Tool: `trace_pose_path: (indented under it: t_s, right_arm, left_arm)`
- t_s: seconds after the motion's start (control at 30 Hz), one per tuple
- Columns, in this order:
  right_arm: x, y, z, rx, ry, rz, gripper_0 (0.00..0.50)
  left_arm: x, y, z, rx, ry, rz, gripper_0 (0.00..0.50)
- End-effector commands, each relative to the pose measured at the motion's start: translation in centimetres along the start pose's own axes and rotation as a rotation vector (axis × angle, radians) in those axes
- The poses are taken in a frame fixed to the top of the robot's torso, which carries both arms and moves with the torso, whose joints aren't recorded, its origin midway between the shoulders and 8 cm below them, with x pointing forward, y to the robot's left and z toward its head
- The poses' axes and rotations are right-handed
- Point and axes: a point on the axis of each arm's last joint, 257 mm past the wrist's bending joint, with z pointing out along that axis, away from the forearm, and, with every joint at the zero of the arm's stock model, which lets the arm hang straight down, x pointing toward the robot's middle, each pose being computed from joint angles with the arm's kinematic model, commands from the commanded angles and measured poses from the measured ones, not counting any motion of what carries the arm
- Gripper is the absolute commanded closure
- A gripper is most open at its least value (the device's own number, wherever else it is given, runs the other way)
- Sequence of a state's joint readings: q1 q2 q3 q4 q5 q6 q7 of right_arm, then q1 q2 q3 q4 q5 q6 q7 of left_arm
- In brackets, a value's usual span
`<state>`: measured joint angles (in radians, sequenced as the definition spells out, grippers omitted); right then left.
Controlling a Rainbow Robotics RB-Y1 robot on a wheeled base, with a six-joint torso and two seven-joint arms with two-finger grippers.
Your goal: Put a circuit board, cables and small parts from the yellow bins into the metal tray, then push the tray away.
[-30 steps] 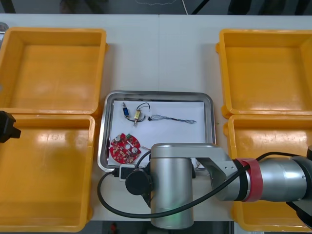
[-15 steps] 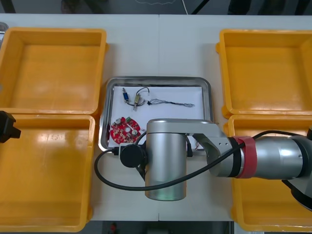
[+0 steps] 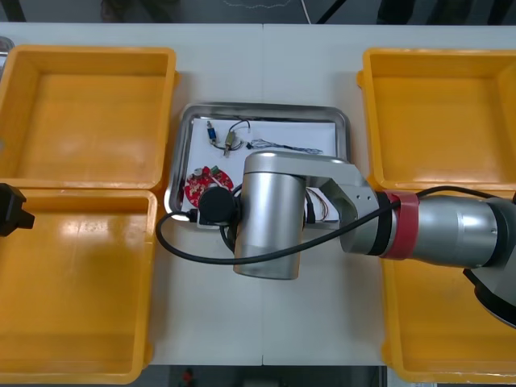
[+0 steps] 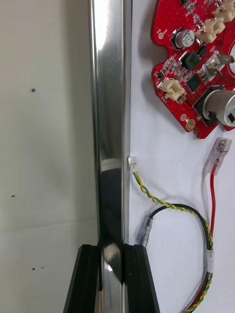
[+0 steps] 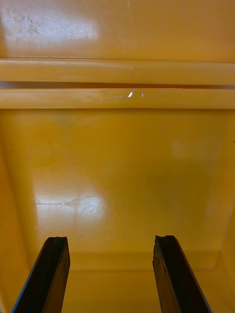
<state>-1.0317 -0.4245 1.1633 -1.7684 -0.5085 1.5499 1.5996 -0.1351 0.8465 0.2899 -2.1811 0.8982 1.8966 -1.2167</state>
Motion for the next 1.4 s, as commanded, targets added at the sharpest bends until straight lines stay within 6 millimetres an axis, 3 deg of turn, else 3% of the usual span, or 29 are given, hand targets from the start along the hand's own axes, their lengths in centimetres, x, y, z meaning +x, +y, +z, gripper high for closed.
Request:
trace_pose_path:
  t_s: [0.03, 0.27, 0.5, 0.93, 1.4]
  right_arm:
    - [-2.2, -5.0, -1.4, 0.077, -0.054, -0.094, 0.500]
    - [-2.6, -7.8, -0.6, 0.051, -0.084, -0.104, 0.500]
    - [-1.7, -10.6, -0.4, 0.058, -0.067, -0.099, 0.500]
    - [-0.9, -13.7, -0.4, 0.073, -0.043, -0.030, 0.500]
    - [-1.8, -17.0, 0.8, 0.087, -0.062, 0.009, 0.500]
  left_arm:
    - [0.1, 1.0, -0.5, -0.029, -0.006, 0.102, 0.000]
    - [0.1, 1.0, -0.5, -0.029, -0.006, 0.102, 0.000]
    - [0.1, 1.0, -0.5, -0.029, -0.006, 0.102, 0.000]
    - [0.1, 1.0, -0.5, -0.029, -0.006, 0.102, 0.000]
    - [0.1, 1.0, -0.5, -0.029, -0.006, 0.102, 0.000]
